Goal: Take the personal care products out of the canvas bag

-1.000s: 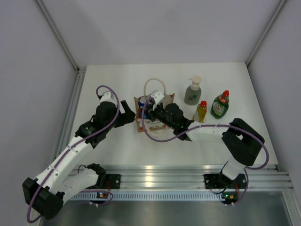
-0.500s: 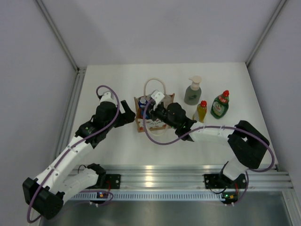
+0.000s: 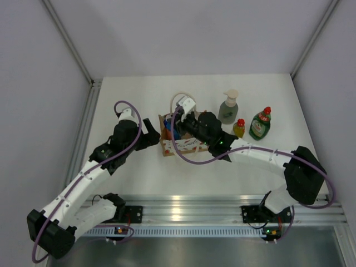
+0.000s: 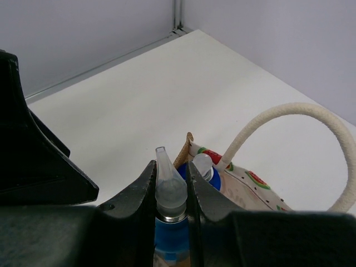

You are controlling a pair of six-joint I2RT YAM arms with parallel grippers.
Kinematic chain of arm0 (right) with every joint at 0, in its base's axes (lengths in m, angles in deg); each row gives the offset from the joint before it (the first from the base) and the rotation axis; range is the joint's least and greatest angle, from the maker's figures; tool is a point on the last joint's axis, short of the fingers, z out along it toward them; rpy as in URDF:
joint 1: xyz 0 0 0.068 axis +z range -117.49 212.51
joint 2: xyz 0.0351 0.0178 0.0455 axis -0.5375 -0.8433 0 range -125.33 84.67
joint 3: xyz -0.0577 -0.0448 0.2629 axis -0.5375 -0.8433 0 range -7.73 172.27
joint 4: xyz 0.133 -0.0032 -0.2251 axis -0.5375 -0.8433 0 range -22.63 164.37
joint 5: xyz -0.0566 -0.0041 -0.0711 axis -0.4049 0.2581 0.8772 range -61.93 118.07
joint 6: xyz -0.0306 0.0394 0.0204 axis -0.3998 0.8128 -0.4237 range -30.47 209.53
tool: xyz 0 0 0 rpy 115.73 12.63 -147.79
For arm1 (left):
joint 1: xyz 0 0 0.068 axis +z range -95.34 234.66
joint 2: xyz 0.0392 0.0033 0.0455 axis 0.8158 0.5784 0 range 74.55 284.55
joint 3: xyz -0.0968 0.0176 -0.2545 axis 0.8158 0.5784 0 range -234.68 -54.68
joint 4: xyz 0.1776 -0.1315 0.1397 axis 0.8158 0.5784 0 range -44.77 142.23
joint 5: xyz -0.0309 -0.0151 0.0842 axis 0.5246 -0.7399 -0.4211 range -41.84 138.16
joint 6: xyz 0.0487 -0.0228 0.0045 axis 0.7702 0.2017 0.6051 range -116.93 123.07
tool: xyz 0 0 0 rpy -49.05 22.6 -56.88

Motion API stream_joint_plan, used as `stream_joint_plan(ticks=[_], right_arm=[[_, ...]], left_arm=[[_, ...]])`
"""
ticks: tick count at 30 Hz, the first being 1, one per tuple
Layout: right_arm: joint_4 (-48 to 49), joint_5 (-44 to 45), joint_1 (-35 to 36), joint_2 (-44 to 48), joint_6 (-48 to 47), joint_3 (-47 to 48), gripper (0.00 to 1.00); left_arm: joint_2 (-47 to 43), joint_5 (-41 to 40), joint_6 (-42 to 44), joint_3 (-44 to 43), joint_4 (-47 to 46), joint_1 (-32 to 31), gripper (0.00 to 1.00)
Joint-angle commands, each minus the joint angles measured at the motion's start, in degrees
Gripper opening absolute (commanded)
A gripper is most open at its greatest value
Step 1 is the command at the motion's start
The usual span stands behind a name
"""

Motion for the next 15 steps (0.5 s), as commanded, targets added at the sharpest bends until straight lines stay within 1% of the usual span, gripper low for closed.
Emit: stream_joint_plan(ticks=[1,4,12,15], right_arm=[[0.1,1.1,1.4,5.1,0.3,6.3,0.00],[-1.5,1.7,1.4,6.1,-0.4,7.7,0.00],[-9.7,2.9,1.4,9.0,-1.1,13.5,0.00],[-10.9,3.5,1.4,10.9,-1.0,14.0,0.00]], left_arm=[[0.3,0.3,0.6,0.4,-2.3,-0.2,0.95],[0.3,0.4,0.4,0.6,-2.7,-0.2,0.95],[0.6,0.8,0.2,0.6,-2.9,-0.1,0.95],[0.7,1.1,0.0,0.6,-3.1,-0.2,0.95]])
